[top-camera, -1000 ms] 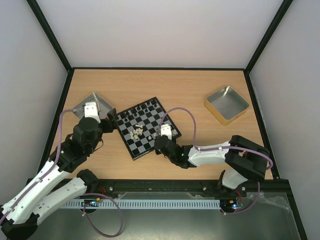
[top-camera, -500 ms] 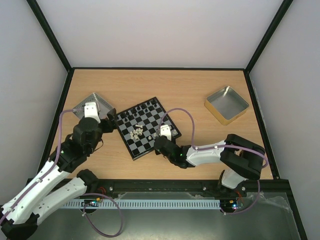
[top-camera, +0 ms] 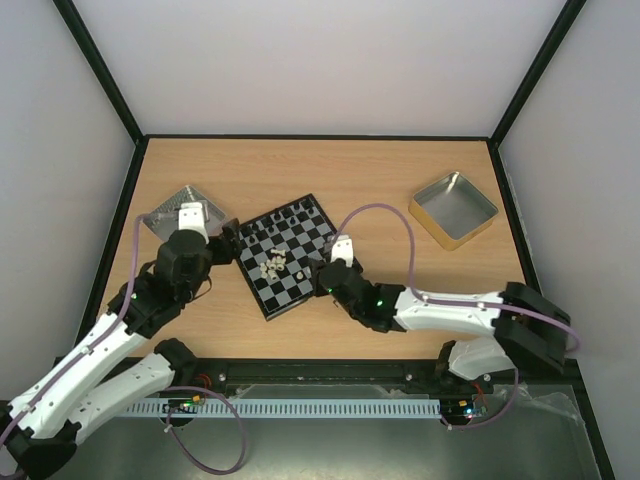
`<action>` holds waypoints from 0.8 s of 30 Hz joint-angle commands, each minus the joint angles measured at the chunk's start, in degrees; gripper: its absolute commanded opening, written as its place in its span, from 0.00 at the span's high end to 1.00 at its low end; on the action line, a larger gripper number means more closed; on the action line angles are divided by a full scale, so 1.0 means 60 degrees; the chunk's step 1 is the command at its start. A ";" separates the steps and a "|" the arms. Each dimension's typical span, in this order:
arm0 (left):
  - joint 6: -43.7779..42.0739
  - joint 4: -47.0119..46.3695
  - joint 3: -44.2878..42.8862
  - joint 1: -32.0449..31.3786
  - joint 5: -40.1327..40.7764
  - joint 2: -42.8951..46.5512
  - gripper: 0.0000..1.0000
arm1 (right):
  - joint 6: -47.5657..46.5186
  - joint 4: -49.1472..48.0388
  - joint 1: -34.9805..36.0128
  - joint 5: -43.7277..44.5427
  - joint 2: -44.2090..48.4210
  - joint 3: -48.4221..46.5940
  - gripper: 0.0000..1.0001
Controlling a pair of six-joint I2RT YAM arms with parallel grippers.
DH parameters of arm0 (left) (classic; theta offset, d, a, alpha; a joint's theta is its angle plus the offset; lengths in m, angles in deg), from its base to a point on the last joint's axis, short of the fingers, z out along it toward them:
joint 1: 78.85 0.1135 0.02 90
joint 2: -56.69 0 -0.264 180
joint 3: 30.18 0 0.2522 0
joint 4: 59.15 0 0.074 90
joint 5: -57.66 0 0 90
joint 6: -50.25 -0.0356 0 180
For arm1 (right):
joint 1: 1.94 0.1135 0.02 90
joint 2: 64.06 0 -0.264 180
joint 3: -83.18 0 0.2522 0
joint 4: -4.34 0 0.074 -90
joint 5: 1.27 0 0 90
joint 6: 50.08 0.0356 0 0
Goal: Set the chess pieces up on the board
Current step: Place the chess piece on the chessboard, then pick up the chess piece from the chessboard.
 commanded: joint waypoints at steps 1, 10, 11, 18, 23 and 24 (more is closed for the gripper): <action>0.0171 0.0105 -0.0021 0.0067 -0.0829 -0.0631 0.17 | 0.0819 0.1133 -0.0425 0.0045 0.1043 -0.0564 0.58; 0.1735 -0.0216 0.0876 0.0096 -0.2874 -0.2643 0.29 | 0.2549 0.2619 -0.1835 -0.0996 0.2208 -0.0562 0.58; 0.1783 -0.0207 0.0888 0.0097 -0.2941 -0.2908 0.32 | 0.2599 0.2643 -0.1879 -0.1023 0.2271 -0.0513 0.58; 0.1675 -0.0115 0.0550 0.0245 -0.3142 -0.4893 0.55 | 0.2510 0.2617 -0.1984 -0.1043 0.2614 -0.0249 0.59; 0.1404 -0.0303 0.0147 0.0380 -0.3194 -0.6101 0.61 | 0.2394 0.2521 -0.2006 -0.0929 0.2743 -0.0124 0.60; 0.1350 -0.0321 0.0035 0.0394 -0.3239 -0.6292 0.61 | 0.2358 0.2526 -0.2006 -0.0908 0.2744 -0.0138 0.60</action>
